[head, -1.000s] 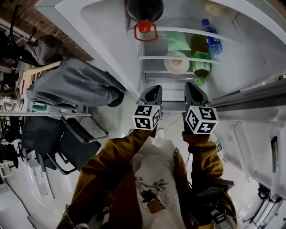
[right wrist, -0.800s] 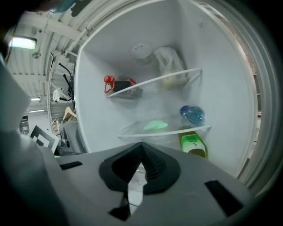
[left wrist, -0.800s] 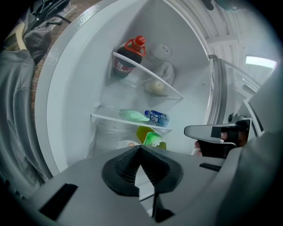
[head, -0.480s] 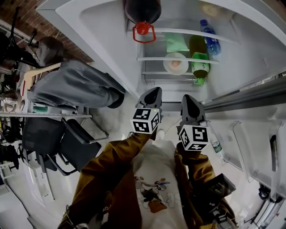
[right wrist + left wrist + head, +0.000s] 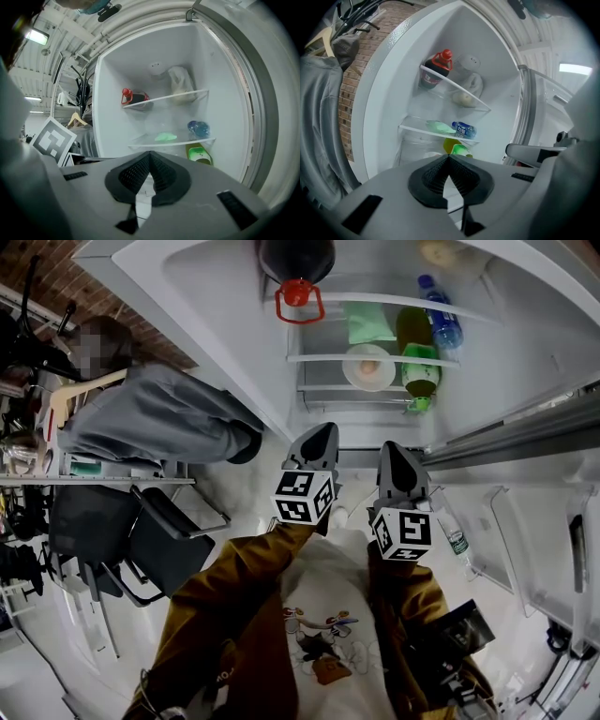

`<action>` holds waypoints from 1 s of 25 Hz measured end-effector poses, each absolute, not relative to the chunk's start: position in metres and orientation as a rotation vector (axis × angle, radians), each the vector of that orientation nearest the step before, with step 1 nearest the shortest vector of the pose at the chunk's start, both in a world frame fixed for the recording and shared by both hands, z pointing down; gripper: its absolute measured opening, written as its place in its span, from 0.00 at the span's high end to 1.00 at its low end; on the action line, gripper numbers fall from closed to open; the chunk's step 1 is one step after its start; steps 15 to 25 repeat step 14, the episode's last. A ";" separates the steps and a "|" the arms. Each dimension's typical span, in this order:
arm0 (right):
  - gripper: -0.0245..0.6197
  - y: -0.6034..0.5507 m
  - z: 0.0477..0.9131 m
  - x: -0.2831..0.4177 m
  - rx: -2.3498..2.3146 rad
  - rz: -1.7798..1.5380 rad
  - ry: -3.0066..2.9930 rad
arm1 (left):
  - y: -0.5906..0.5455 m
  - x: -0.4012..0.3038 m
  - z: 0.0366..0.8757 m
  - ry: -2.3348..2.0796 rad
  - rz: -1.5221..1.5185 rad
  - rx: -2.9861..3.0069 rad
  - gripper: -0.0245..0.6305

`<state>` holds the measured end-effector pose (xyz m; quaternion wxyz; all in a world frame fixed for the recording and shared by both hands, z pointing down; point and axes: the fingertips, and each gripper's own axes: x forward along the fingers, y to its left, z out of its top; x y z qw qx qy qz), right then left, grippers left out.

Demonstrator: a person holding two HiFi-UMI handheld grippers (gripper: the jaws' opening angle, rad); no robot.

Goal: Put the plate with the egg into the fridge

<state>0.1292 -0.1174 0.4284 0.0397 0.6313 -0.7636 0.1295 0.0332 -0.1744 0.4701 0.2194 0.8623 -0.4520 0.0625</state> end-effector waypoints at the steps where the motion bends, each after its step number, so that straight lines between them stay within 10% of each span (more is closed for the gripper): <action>1: 0.95 -0.117 0.428 0.129 1.937 0.394 -2.342 | -0.172 0.033 0.470 -1.249 0.173 2.388 0.95; 25: 0.95 -0.109 0.427 0.127 1.920 0.375 -2.347 | -0.151 0.029 0.458 -1.237 0.174 2.455 0.95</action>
